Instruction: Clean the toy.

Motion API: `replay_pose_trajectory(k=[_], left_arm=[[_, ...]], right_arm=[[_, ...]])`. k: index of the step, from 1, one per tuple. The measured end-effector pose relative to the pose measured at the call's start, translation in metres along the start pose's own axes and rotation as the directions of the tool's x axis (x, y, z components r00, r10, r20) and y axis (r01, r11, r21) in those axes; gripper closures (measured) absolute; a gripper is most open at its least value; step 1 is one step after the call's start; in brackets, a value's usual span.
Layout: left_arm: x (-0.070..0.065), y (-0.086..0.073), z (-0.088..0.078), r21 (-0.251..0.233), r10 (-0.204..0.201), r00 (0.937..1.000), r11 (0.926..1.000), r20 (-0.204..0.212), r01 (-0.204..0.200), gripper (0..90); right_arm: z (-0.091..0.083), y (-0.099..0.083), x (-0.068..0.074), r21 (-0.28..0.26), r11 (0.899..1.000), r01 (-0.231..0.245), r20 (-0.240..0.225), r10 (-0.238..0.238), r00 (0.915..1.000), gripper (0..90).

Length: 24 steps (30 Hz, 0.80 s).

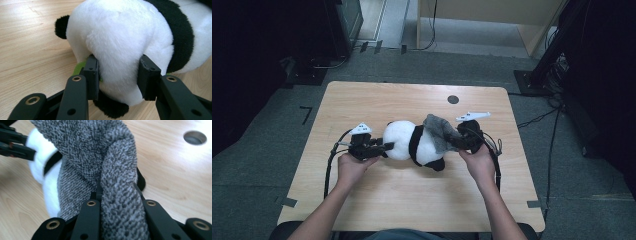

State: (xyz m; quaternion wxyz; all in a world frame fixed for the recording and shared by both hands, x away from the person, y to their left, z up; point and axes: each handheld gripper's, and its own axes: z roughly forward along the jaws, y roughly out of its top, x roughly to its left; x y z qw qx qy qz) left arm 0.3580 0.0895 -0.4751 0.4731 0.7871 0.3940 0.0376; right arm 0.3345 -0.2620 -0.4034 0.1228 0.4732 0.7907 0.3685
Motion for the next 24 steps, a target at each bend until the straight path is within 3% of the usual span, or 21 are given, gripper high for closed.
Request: replay_pose_trajectory(k=[4, 7, 13, 20, 24], left_arm=[[0.000, 0.000, 0.000, 0.001, -0.003, 1.0000, 1.0000, -0.002, 0.003, 58.8], [0.000, -0.001, 0.000, 0.000, -0.003, 1.0000, 1.0000, 0.000, 0.003, 58.7], [0.001, -0.001, 0.000, 0.005, -0.012, 0.9999, 0.9999, -0.005, 0.012, 58.6], [0.004, -0.002, -0.002, 0.000, -0.033, 0.9992, 0.9994, -0.021, 0.033, 58.5], [0.005, -0.002, -0.003, 0.001, -0.034, 0.9991, 0.9994, -0.024, 0.034, 58.5]], right_arm=[[0.003, -0.013, -0.009, 0.000, 1.000, -0.024, 0.035, 0.024, 0.9991, 78.0], [0.008, -0.022, -0.017, 0.004, 0.997, -0.071, 0.036, 0.070, 0.9969, 78.1], [0.023, -0.035, -0.020, 0.015, 0.993, -0.116, 0.040, 0.116, 0.9925, 78.5], [0.052, -0.044, -0.021, 0.062, 0.976, -0.210, 0.017, 0.209, 0.9777, 78.6], [0.069, -0.048, -0.019, 0.106, 0.971, -0.214, 0.021, 0.213, 0.9769, 78.7]])
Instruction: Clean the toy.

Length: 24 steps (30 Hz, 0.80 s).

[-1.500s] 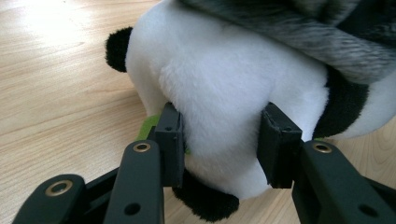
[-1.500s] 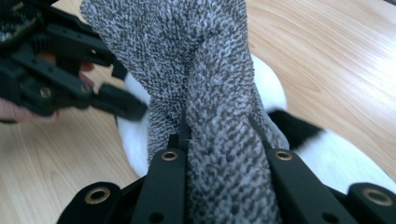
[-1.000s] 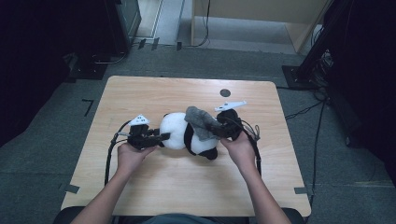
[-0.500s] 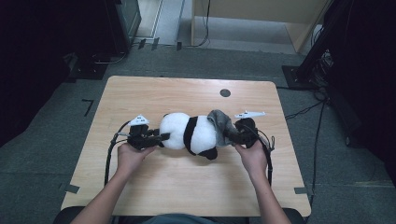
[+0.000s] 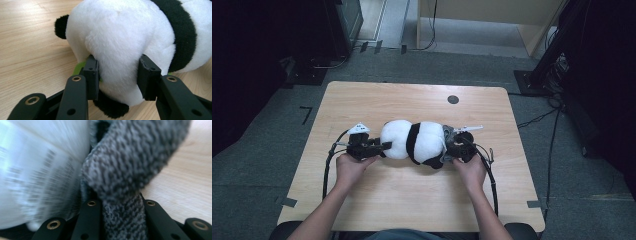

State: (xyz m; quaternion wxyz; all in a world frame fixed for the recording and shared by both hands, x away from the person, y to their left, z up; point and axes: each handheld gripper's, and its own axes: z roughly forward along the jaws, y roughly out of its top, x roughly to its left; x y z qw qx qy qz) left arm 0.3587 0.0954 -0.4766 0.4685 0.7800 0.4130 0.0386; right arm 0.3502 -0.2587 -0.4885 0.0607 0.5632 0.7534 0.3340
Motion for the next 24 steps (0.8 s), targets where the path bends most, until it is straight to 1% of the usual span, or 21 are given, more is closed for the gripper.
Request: replay_pose_trajectory(k=[2, 3, 5, 7, 8, 9, 11, 12, 13, 15, 16, 18, 20, 22, 24], left_arm=[[0.000, 0.000, 0.000, -0.001, 0.001, 1.0000, 1.0000, 0.001, -0.001, 58.5], [0.000, 0.000, 0.000, 0.000, 0.000, 1.0000, 1.0000, 0.000, 0.000, 58.5], [0.000, 0.000, 0.000, 0.001, 0.001, 1.0000, 1.0000, 0.001, -0.001, 58.3], [0.000, 0.000, -0.001, 0.003, 0.002, 1.0000, 1.0000, 0.000, -0.002, 58.1], [-0.001, 0.000, -0.001, 0.003, 0.002, 1.0000, 1.0000, 0.000, -0.002, 58.0], [-0.001, 0.000, -0.001, 0.003, -0.002, 1.0000, 1.0000, 0.002, 0.002, 57.8], [-0.001, 0.000, -0.001, 0.004, -0.003, 1.0000, 1.0000, 0.001, 0.003, 57.8], [-0.001, 0.000, -0.001, 0.004, -0.003, 1.0000, 1.0000, 0.000, 0.003, 57.8], [-0.001, 0.000, -0.001, 0.004, -0.002, 1.0000, 1.0000, -0.002, 0.002, 57.8], [-0.002, 0.000, -0.001, 0.004, 0.000, 1.0000, 1.0000, -0.005, 0.000, 57.9], [-0.003, 0.000, -0.001, 0.004, -0.001, 1.0000, 1.0000, -0.007, 0.001, 57.9], [-0.003, 0.000, -0.001, 0.005, 0.002, 1.0000, 1.0000, -0.010, -0.002, 57.9], [-0.004, 0.000, -0.001, 0.006, 0.003, 0.9999, 1.0000, -0.012, -0.003, 57.9], [-0.004, 0.000, -0.001, 0.007, 0.004, 0.9999, 1.0000, -0.013, -0.004, 57.9], [-0.005, 0.000, -0.001, 0.008, 0.003, 0.9999, 1.0000, -0.015, -0.003, 57.8]], right_arm=[[0.007, -0.002, -0.001, 0.032, 0.999, -0.004, 0.003, 0.004, 1.0000, 78.5], [0.009, -0.003, -0.002, 0.036, 0.999, 0.002, 0.001, -0.002, 1.0000, 78.5], [0.008, -0.004, -0.005, 0.028, 1.000, -0.005, -0.005, 0.005, 1.0000, 78.4], [0.003, -0.003, -0.008, 0.028, 1.000, 0.008, 0.024, -0.009, 0.9997, 78.1], [0.001, -0.003, -0.010, 0.021, 1.000, 0.005, 0.030, -0.006, 0.9995, 78.0], [-0.003, -0.003, -0.014, 0.007, 1.000, -0.005, 0.038, 0.004, 0.9993, 77.9], [-0.015, -0.002, -0.021, -0.037, 0.998, -0.041, 0.036, 0.042, 0.9985, 77.9], [-0.021, 0.000, -0.024, -0.056, 0.997, -0.049, 0.038, 0.051, 0.9980, 77.9], [-0.025, 0.001, -0.025, -0.077, 0.996, -0.048, 0.042, 0.052, 0.9978, 77.9], [-0.039, 0.006, -0.025, -0.138, 0.990, -0.044, 0.042, 0.050, 0.9979, 77.9], [-0.046, 0.008, -0.025, -0.162, 0.986, -0.043, 0.038, 0.050, 0.9980, 77.9], [-0.058, 0.014, -0.021, -0.198, 0.980, -0.025, 0.041, 0.033, 0.9986, 77.9], [-0.068, 0.019, -0.016, -0.228, 0.974, -0.008, 0.032, 0.015, 0.9994, 77.9], [-0.079, 0.025, -0.006, -0.253, 0.967, 0.016, 0.021, -0.011, 0.9997, 77.9], [-0.085, 0.028, 0.005, -0.259, 0.965, 0.046, 0.009, -0.046, 0.9989, 77.9]])
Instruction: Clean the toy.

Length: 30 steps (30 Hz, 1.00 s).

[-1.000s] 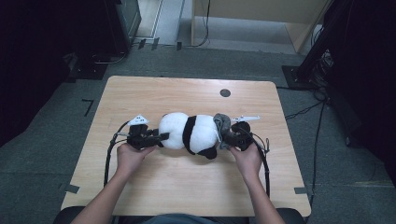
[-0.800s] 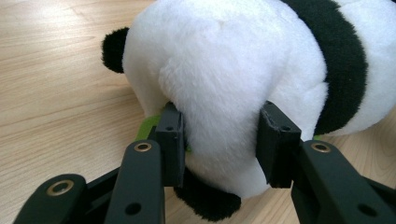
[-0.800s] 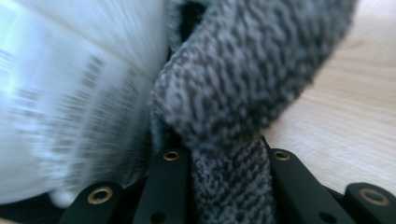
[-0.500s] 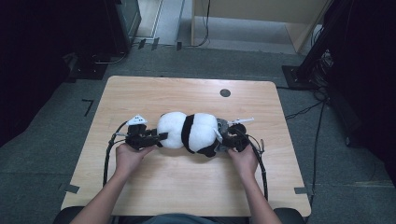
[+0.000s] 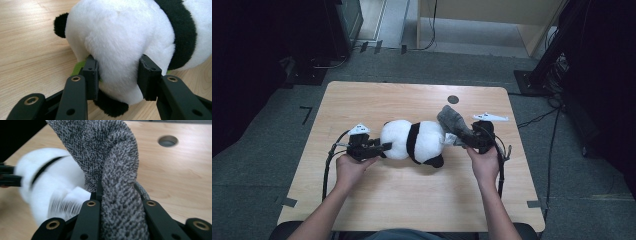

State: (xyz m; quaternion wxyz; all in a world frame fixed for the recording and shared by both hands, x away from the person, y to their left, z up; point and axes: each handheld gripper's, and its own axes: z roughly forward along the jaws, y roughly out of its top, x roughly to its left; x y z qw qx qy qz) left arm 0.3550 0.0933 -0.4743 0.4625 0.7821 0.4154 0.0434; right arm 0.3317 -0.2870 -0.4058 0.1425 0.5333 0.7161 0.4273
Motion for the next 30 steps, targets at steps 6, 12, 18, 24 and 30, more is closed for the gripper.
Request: replay_pose_trajectory(k=[6, 12, 18, 24, 30], left_arm=[[-0.001, 0.000, 0.000, 0.002, 0.005, 1.0000, 1.0000, -0.004, -0.005, 57.8], [-0.002, 0.000, 0.000, -0.001, 0.010, 1.0000, 1.0000, 0.000, -0.010, 57.8], [-0.001, 0.000, 0.000, -0.003, 0.011, 0.9999, 0.9999, 0.002, -0.011, 57.9], [0.000, 0.000, 0.000, -0.004, 0.007, 1.0000, 1.0000, 0.004, -0.007, 57.9], [0.001, -0.002, -0.001, -0.012, 0.004, 0.9998, 0.9999, 0.021, -0.003, 57.8]], right_arm=[[0.002, 0.002, 0.034, 0.032, 0.996, 0.080, -0.066, -0.078, 0.9948, 77.9], [0.015, -0.010, 0.039, 0.065, 0.986, 0.152, -0.036, -0.149, 0.9881, 78.0], [0.028, -0.027, 0.014, 0.141, 0.984, 0.107, 0.019, -0.111, 0.9937, 78.4], [0.048, -0.050, -0.003, 0.241, 0.970, 0.013, -0.022, -0.008, 0.9997, 78.4], [0.053, -0.049, -0.011, 0.269, 0.963, 0.006, 0.016, -0.010, 0.9998, 78.3]])
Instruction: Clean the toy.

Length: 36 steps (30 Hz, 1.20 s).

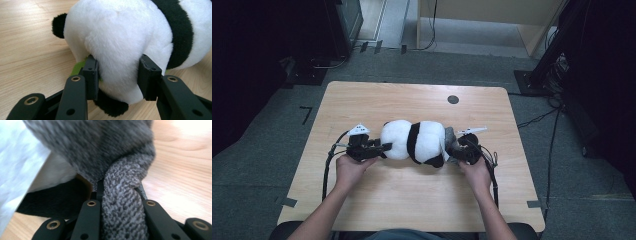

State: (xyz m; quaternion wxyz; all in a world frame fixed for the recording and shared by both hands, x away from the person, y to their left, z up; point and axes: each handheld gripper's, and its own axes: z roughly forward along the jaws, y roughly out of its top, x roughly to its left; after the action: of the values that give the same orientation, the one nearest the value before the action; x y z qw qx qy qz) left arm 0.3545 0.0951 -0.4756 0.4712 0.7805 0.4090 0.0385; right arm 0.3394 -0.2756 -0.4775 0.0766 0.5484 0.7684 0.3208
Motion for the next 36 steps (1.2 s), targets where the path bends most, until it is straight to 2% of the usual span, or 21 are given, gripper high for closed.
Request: replay_pose_trajectory(k=[3, 4, 8, 12, 15, 18, 21, 25, 28, 29, 33, 34, 36], left_arm=[[0.000, 0.000, 0.000, -0.004, 0.002, 1.0000, 1.0000, 0.003, -0.002, 57.9], [0.000, 0.000, 0.000, -0.006, 0.003, 1.0000, 1.0000, 0.002, -0.003, 58.0], [-0.002, 0.001, 0.000, -0.012, 0.004, 1.0000, 0.9999, -0.001, -0.004, 58.2], [-0.002, 0.001, 0.000, -0.016, 0.000, 1.0000, 0.9999, -0.002, 0.000, 58.2], [-0.002, 0.001, -0.001, -0.019, 0.001, 1.0000, 0.9998, -0.003, -0.001, 58.2], [-0.003, 0.001, -0.001, -0.018, 0.003, 1.0000, 0.9998, -0.005, -0.003, 58.6], [-0.004, 0.001, -0.001, -0.016, 0.004, 1.0000, 0.9999, -0.005, -0.005, 59.5], [-0.003, 0.001, -0.001, -0.020, 0.005, 1.0000, 0.9998, -0.005, -0.005, 59.6], [-0.004, 0.001, -0.001, -0.021, 0.009, 0.9999, 0.9997, -0.008, -0.009, 59.6], [-0.004, 0.002, -0.002, -0.020, 0.010, 0.9999, 0.9997, -0.009, -0.011, 59.8], [-0.004, 0.001, -0.001, -0.015, 0.010, 0.9998, 0.9998, -0.018, -0.010, 60.7], [-0.004, 0.001, -0.001, -0.013, 0.010, 0.9997, 0.9999, -0.020, -0.011, 61.0], [-0.005, 0.001, -0.001, -0.013, 0.012, 0.9996, 0.9998, -0.026, -0.012, 61.6]], right_arm=[[-0.014, 0.003, -0.008, -0.049, 0.998, -0.030, 0.015, 0.031, 0.9994, 78.3], [-0.022, 0.006, -0.010, -0.082, 0.996, -0.031, 0.019, 0.033, 0.9993, 78.3], [-0.049, 0.022, -0.007, -0.179, 0.984, -0.012, 0.028, 0.017, 0.9995, 78.3], [-0.066, 0.041, 0.012, -0.236, 0.971, 0.024, -0.006, -0.026, 0.9996, 78.3], [-0.070, 0.059, 0.040, -0.257, 0.963, 0.078, -0.040, -0.092, 0.9950, 78.3], [-0.065, 0.071, 0.065, -0.256, 0.959, 0.125, -0.063, -0.145, 0.9874, 78.2], [-0.053, 0.082, 0.088, -0.240, 0.956, 0.170, -0.056, -0.188, 0.9806, 78.2], [-0.033, 0.094, 0.117, -0.205, 0.958, 0.201, -0.099, -0.224, 0.9694, 78.2], [-0.014, 0.097, 0.139, -0.177, 0.954, 0.244, -0.127, -0.268, 0.9552, 78.1], [-0.005, 0.097, 0.147, -0.151, 0.958, 0.245, -0.136, -0.266, 0.9544, 78.1], [0.018, 0.092, 0.158, -0.101, 0.961, 0.257, -0.157, -0.271, 0.9497, 78.1], [0.020, 0.089, 0.160, -0.107, 0.956, 0.272, -0.153, -0.286, 0.9459, 78.1], [0.021, 0.086, 0.159, -0.104, 0.955, 0.279, -0.148, -0.292, 0.9449, 78.2]])
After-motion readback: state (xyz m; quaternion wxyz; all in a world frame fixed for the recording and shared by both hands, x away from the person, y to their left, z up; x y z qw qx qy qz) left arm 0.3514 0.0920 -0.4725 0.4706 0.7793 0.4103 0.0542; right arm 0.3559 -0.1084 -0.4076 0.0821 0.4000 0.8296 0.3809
